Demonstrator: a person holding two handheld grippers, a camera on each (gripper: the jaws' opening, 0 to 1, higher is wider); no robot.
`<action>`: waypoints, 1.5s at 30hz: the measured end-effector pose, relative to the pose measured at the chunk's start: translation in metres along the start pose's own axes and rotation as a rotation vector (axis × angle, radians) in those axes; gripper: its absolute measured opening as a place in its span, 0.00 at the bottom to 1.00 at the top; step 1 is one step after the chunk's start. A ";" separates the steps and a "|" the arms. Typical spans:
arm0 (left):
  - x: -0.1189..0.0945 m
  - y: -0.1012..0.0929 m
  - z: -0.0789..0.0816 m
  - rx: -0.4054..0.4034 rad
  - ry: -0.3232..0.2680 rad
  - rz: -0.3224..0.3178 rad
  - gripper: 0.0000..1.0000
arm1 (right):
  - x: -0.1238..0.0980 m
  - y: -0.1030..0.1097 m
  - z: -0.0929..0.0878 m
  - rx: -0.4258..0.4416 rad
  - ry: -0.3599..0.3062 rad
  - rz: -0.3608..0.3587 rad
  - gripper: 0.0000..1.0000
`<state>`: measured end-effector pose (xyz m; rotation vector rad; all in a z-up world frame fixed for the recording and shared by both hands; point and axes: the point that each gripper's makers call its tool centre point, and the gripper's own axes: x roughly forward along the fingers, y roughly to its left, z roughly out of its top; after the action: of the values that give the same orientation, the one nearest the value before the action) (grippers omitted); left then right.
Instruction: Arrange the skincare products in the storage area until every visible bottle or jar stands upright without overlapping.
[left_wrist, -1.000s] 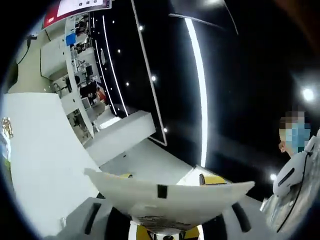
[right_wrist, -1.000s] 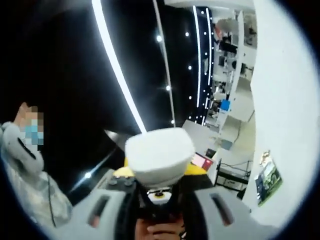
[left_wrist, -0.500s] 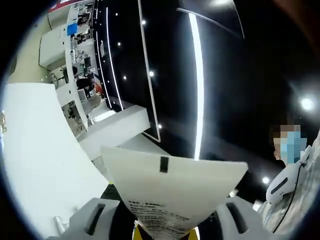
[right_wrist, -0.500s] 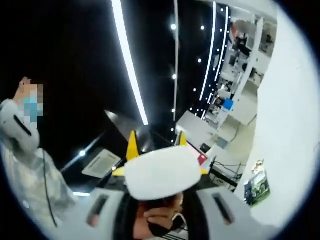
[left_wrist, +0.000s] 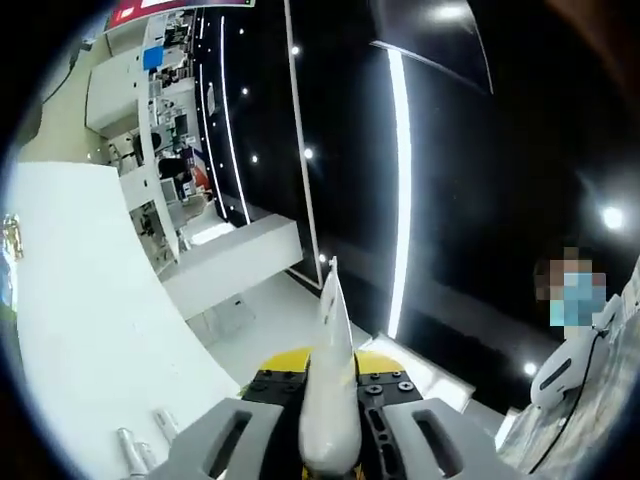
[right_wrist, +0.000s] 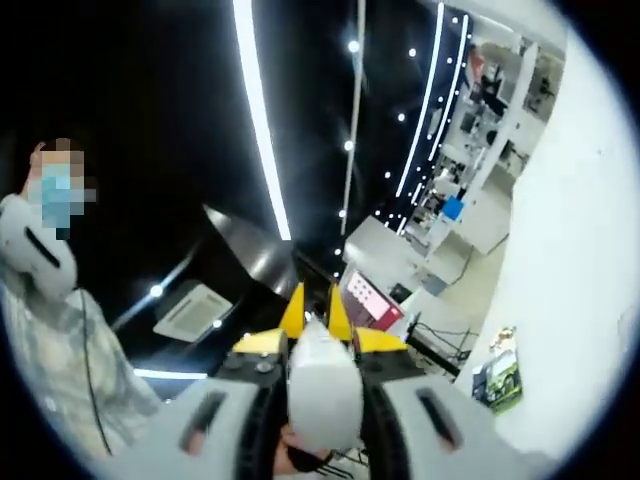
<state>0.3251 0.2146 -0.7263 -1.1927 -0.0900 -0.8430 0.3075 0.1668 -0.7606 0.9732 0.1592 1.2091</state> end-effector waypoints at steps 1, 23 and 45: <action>-0.002 0.001 0.000 0.028 0.021 0.014 0.12 | -0.001 -0.001 0.001 -0.003 0.005 -0.003 0.32; -0.018 0.059 -0.072 0.244 0.365 0.397 0.13 | -0.024 -0.037 -0.099 -0.707 0.656 -0.172 0.54; 0.019 0.041 -0.118 0.297 0.504 0.308 0.25 | -0.054 -0.065 -0.039 -0.738 0.516 -0.460 0.27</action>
<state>0.3212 0.1103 -0.7966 -0.6685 0.3610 -0.8005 0.3094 0.1414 -0.8505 -0.0375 0.2965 0.9460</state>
